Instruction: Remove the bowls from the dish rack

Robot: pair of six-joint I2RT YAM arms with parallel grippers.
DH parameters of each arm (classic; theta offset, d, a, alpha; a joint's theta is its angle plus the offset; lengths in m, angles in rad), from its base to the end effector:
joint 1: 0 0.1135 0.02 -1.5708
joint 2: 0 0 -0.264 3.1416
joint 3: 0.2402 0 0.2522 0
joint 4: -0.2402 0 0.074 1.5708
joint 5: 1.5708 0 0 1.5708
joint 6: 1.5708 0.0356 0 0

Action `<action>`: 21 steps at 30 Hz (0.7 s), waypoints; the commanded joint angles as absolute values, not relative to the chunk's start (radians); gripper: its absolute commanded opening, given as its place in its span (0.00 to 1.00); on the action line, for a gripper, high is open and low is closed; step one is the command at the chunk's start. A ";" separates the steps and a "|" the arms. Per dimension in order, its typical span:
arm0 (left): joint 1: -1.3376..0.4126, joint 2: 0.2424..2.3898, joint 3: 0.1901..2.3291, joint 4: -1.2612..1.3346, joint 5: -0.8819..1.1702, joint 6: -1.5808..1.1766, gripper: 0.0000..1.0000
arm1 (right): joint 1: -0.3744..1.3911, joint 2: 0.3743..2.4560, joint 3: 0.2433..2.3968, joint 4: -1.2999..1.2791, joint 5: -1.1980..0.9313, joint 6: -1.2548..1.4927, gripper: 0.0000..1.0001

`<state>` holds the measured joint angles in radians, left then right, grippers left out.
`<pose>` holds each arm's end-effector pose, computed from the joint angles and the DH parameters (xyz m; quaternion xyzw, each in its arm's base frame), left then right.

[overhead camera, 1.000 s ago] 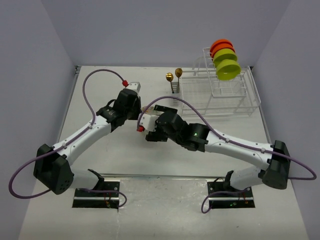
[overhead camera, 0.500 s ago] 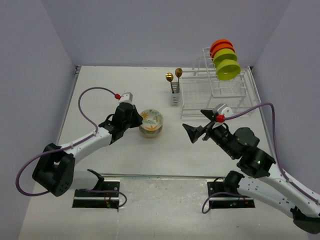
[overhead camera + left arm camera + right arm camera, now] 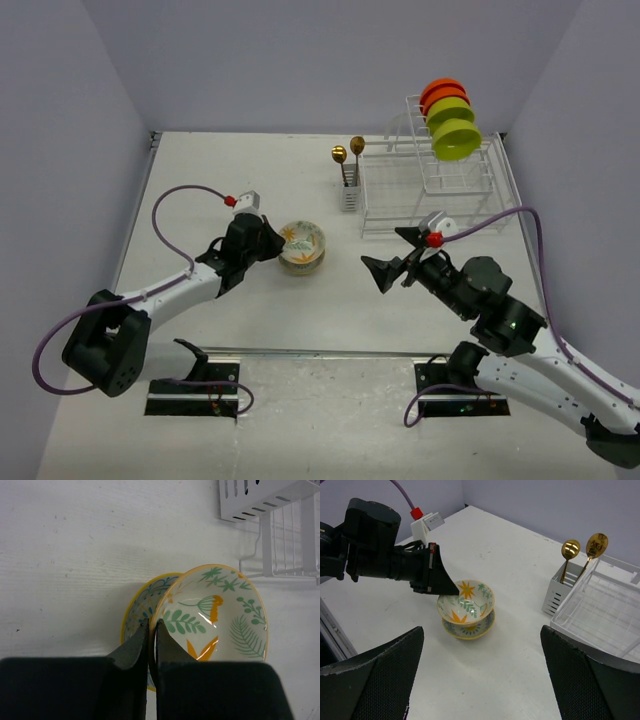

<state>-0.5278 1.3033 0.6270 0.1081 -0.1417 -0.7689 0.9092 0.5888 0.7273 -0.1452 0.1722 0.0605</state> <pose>0.2366 -0.1321 0.2028 -0.1390 0.8643 -0.2400 0.4196 0.0932 0.1098 0.3526 -0.2358 0.6691 0.2733 0.6496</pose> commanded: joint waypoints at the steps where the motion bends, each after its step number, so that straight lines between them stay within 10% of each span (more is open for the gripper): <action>1: -0.517 1.259 0.621 0.225 -0.137 -0.804 0.00 | 0.908 0.575 0.716 -0.127 0.156 0.075 0.99; 21: -0.508 1.310 0.592 0.267 -0.101 -0.790 0.04 | 0.908 0.532 0.655 -0.110 0.077 0.072 0.99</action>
<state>-0.5156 1.3025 0.5777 0.1719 -0.1112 -0.7746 0.9092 0.5259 0.6624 -0.1421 0.0921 0.0616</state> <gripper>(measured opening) 0.042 0.987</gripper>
